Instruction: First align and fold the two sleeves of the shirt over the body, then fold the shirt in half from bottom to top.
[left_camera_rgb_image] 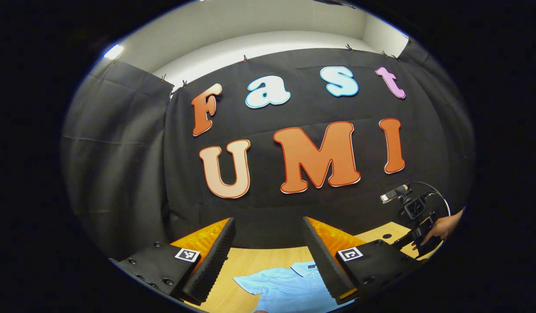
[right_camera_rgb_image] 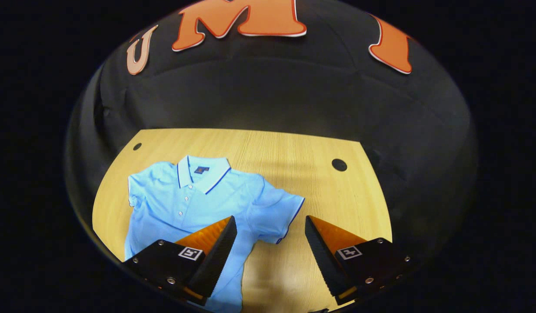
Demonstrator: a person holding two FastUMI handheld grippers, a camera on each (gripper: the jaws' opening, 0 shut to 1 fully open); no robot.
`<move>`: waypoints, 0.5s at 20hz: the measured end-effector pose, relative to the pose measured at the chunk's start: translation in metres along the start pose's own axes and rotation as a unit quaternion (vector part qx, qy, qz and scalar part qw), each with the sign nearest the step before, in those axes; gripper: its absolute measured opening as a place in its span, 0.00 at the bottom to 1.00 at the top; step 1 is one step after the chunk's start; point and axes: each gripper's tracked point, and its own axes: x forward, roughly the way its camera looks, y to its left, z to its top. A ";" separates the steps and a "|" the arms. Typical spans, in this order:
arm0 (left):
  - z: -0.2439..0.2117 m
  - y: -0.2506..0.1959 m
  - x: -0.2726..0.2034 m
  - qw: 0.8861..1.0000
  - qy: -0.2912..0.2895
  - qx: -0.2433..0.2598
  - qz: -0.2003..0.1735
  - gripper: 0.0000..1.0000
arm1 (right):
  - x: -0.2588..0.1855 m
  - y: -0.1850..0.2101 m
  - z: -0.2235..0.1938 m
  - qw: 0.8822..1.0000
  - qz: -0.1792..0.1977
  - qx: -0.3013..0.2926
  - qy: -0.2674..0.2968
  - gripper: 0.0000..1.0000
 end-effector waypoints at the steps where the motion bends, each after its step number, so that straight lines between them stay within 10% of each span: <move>1: -0.001 0.003 -0.001 1.000 0.005 0.007 0.012 0.99 | 0.009 -0.001 -0.004 1.000 0.002 0.002 0.013 0.96; 10: -0.004 -0.003 -0.006 0.998 0.026 0.030 0.038 1.00 | 0.077 -0.009 -0.042 0.993 0.004 0.013 0.113 0.90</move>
